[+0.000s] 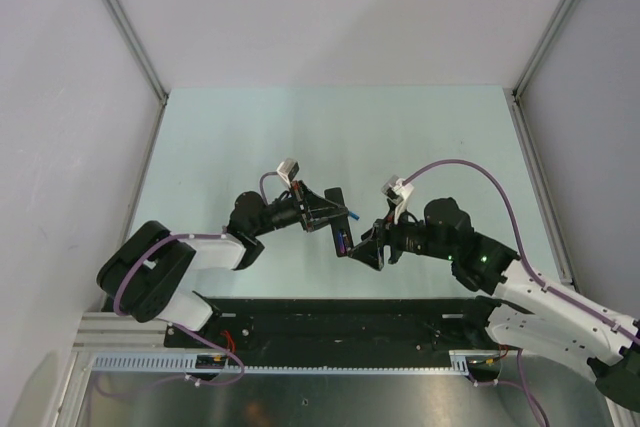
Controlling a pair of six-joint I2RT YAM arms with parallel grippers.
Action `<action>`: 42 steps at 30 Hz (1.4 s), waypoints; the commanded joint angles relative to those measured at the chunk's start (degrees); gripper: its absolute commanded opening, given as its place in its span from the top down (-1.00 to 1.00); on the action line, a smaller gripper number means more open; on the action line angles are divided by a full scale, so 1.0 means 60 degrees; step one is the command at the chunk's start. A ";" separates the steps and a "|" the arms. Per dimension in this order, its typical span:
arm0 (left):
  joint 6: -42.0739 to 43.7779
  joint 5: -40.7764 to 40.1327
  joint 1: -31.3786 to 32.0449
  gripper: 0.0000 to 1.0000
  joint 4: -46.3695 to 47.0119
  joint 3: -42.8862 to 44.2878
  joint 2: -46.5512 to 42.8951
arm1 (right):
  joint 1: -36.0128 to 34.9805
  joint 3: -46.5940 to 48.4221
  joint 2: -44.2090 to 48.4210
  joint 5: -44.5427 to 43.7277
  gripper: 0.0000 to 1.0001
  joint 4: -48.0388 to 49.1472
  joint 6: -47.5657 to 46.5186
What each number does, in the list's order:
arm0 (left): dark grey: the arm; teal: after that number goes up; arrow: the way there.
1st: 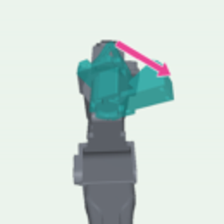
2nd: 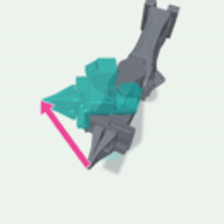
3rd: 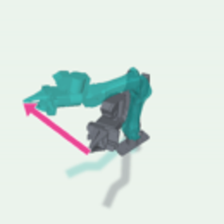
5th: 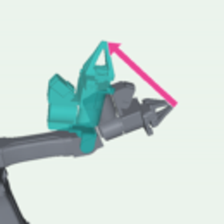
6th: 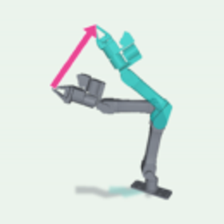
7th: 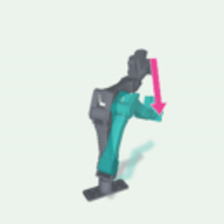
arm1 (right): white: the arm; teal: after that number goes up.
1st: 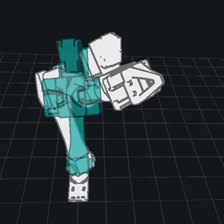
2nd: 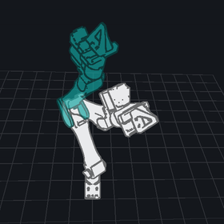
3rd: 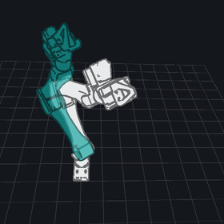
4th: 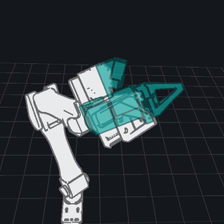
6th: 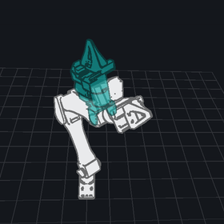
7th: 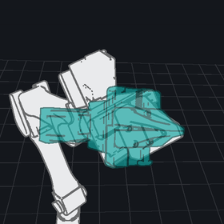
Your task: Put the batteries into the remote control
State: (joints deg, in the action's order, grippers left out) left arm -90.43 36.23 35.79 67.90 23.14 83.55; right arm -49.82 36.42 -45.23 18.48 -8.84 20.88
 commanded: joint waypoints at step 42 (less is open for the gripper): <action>0.0145 -0.0091 0.0509 1.00 0.0197 0.0392 -0.0668 | 0.0701 0.0126 -0.0840 0.0846 -0.25 0.1268 0.0475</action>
State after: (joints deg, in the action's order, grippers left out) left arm -89.73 34.39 37.39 66.63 23.22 82.13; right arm -46.65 36.42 -49.74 24.53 -4.38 23.53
